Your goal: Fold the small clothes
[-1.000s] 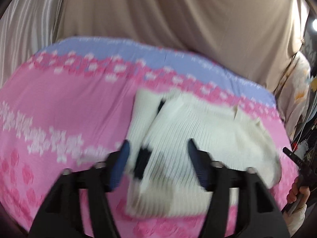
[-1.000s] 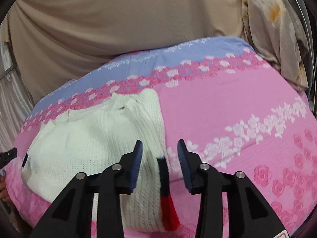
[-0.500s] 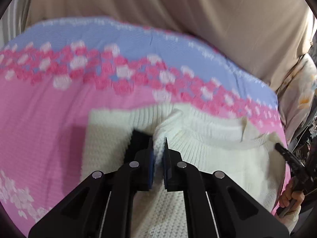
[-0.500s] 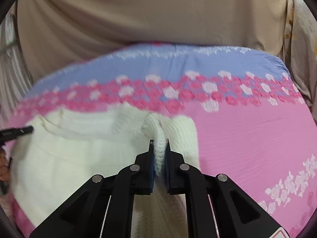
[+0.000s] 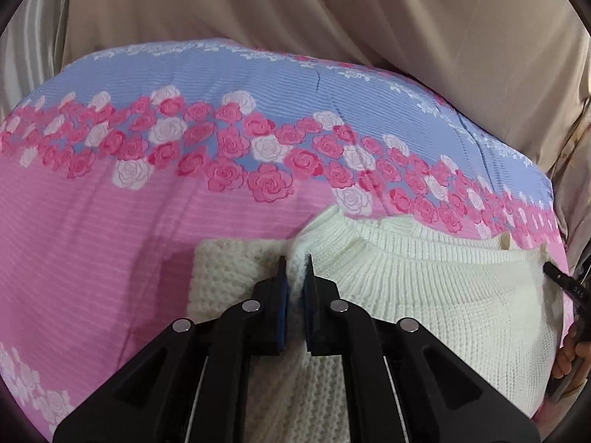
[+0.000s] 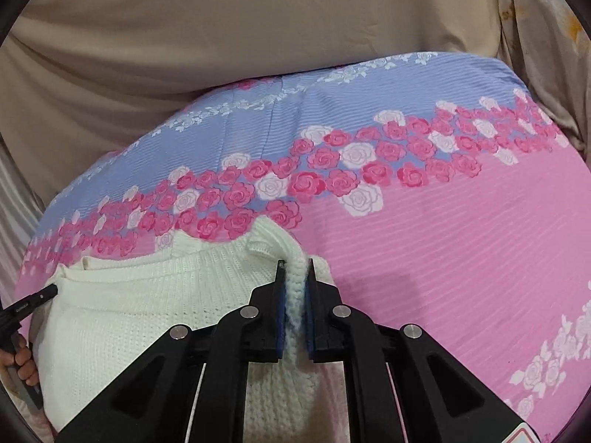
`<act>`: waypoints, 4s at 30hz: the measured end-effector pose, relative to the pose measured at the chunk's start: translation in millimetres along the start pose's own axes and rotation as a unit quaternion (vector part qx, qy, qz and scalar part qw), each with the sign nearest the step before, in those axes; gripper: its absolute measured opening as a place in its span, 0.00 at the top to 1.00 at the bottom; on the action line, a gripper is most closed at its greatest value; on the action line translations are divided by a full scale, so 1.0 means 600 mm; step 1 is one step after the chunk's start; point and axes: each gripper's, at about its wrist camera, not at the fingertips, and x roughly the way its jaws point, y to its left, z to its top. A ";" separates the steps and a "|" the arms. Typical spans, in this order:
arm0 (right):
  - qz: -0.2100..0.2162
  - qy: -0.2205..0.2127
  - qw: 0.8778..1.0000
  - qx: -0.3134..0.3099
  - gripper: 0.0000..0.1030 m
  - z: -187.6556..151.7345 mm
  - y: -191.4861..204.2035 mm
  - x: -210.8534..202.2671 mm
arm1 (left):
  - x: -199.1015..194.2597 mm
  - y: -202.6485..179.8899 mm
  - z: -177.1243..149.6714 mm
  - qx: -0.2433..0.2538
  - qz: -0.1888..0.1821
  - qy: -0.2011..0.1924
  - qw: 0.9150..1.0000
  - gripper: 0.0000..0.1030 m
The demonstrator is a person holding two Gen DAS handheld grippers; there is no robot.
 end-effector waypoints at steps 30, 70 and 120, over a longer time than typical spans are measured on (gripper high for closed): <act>0.073 -0.046 0.996 -0.038 0.92 -0.013 0.035 -0.056 | -0.033 -0.024 0.005 0.006 -0.051 -0.016 0.999 0.94; 0.201 0.042 0.967 -0.150 0.80 -0.206 0.249 -0.144 | -0.172 -0.154 -0.147 0.105 -0.108 -0.014 0.989 0.55; 0.120 0.032 0.985 -0.117 0.73 -0.170 0.246 -0.159 | -0.239 -0.033 -0.216 0.025 0.061 -0.070 0.995 0.30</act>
